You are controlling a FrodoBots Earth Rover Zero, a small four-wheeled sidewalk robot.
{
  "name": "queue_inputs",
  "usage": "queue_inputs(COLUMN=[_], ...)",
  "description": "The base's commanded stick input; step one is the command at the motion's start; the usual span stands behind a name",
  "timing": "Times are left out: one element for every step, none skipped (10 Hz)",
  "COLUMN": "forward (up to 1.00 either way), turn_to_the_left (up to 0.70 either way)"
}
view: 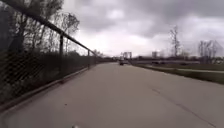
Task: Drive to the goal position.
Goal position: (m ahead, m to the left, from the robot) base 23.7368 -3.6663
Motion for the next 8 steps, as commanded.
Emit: queue_inputs(forward=[1.0, 1.0, 1.0, 1.0, 1.0, 1.0, 1.0, 1.0], turn_to_the_left=[0.0, 0.0, 0.0, 0.0, 0.0, 0.0, 0.0, 0.0])
